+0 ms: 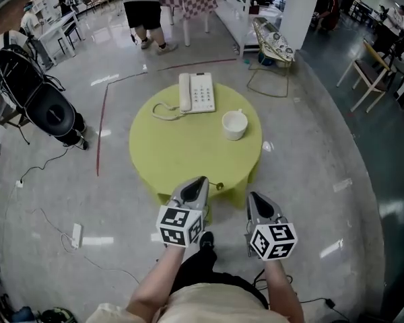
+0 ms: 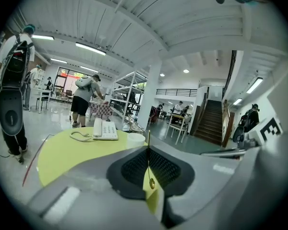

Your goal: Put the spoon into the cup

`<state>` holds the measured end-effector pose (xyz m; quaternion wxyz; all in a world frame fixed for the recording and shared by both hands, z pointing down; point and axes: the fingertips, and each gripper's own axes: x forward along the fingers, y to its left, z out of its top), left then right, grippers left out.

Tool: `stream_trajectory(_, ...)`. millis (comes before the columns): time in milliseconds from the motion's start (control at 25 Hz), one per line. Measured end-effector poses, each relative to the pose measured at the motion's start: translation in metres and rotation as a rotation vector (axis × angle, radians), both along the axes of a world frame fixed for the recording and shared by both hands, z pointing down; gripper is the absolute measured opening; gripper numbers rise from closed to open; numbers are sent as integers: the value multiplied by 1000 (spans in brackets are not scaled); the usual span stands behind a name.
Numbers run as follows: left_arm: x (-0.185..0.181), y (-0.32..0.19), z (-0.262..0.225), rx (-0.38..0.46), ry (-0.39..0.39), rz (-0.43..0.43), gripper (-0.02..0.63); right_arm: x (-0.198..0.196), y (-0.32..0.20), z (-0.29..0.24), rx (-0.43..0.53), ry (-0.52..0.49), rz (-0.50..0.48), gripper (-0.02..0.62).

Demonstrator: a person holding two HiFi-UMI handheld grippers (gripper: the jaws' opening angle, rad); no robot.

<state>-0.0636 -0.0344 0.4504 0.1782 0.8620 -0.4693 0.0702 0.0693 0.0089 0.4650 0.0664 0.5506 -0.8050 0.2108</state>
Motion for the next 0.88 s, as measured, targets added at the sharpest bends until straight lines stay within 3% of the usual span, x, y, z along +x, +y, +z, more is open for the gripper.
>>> stream_trajectory(880, -8, -84, 1, 1, 24, 71, 6, -2, -57, 6, -27, 24, 128, 2)
